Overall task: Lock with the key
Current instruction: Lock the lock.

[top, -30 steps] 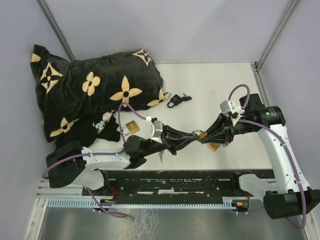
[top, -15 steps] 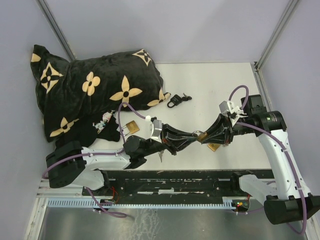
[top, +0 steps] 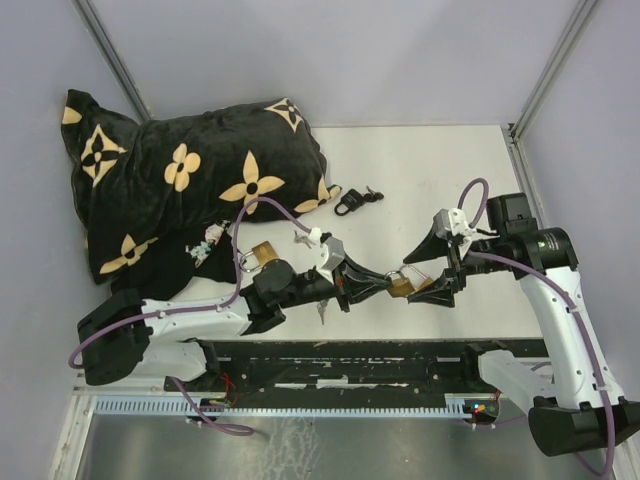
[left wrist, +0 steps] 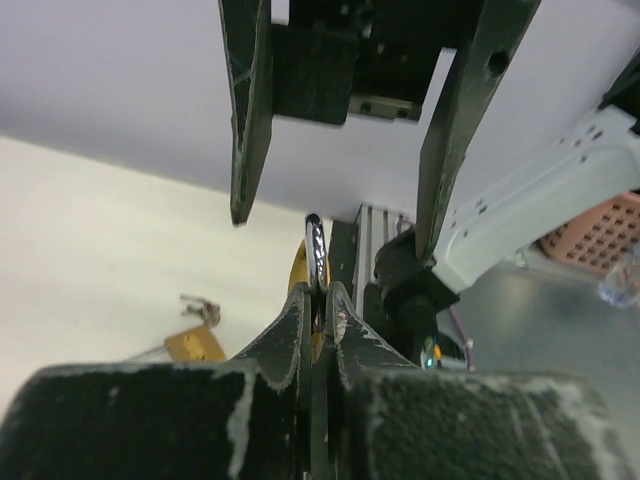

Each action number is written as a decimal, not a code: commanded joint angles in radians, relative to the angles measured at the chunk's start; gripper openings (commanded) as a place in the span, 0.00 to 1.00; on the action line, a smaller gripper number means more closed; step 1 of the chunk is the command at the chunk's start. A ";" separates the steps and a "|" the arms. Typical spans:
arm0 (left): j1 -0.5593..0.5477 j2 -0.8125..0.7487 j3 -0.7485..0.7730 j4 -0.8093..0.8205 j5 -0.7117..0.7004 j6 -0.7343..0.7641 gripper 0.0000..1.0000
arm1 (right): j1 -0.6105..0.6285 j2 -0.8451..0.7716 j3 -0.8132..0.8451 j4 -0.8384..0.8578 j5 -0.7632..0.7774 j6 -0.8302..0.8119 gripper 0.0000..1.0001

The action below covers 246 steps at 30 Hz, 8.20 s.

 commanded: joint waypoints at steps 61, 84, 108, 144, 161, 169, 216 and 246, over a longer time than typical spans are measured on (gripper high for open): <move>0.042 -0.097 0.204 -0.482 0.138 0.154 0.77 | 0.231 -0.034 -0.029 0.016 0.270 0.094 0.02; -0.074 -0.196 -0.077 -0.115 -0.141 0.112 0.99 | -0.005 -0.147 -0.181 0.271 0.047 0.254 0.02; -0.028 0.267 -0.204 0.459 0.060 0.478 1.00 | -0.034 0.024 -0.130 -0.334 0.016 -0.743 0.02; -0.039 0.632 -0.131 0.744 -0.054 0.465 0.96 | 0.042 0.067 -0.390 0.235 0.224 -0.418 0.02; -0.011 0.629 -0.137 0.743 -0.102 0.370 0.99 | 0.047 0.094 -0.376 0.144 0.250 -0.511 0.02; -0.015 0.638 -0.149 0.744 -0.037 0.423 0.99 | 0.056 0.097 -0.370 0.156 0.269 -0.487 0.02; -0.035 0.802 0.033 0.743 -0.020 0.340 0.30 | 0.064 0.075 -0.438 0.387 0.203 -0.263 0.02; -0.020 0.904 0.113 0.591 0.039 0.330 0.03 | 0.069 0.162 -0.420 0.303 0.480 -0.339 0.30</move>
